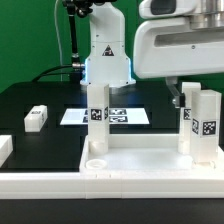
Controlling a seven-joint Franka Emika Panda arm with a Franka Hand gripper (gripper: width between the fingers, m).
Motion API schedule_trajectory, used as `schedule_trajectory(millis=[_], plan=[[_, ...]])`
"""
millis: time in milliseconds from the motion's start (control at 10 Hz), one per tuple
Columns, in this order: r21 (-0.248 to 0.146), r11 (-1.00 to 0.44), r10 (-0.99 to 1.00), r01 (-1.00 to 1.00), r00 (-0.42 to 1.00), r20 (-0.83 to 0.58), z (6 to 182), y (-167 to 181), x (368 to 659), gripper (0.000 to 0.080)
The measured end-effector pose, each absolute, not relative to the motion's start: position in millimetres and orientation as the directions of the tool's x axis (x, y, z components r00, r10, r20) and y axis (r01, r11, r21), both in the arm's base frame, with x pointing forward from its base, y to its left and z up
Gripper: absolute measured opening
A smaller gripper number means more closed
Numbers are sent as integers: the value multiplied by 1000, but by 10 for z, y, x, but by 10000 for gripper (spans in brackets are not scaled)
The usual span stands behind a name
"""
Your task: Assemble desk
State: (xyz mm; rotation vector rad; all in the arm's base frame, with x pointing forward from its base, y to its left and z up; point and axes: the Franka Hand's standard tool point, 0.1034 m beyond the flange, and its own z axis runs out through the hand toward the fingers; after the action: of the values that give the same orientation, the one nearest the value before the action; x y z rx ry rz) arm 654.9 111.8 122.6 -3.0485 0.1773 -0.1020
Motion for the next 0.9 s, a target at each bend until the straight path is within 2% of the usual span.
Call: schedule_trajectory(millis=[200, 300, 400, 500, 600, 700, 900], plan=[[-95, -985, -151, -144, 985, 81, 1194, 1139, 6517, 649], [-94, -985, -154, -147, 985, 82, 1193, 1124, 6523, 517], [-98, -978, -191, -183, 978, 78, 1189, 1127, 6522, 517], [-103, -958, -275, -267, 959, 68, 1185, 1122, 6520, 379], [-103, -924, -374, -367, 926, 57, 1175, 1064, 6518, 304], [-106, -856, -512, -506, 858, 36, 1169, 1039, 6515, 304], [-86, -569, -817, -818, 574, -49, 1160, 1041, 6448, 294]])
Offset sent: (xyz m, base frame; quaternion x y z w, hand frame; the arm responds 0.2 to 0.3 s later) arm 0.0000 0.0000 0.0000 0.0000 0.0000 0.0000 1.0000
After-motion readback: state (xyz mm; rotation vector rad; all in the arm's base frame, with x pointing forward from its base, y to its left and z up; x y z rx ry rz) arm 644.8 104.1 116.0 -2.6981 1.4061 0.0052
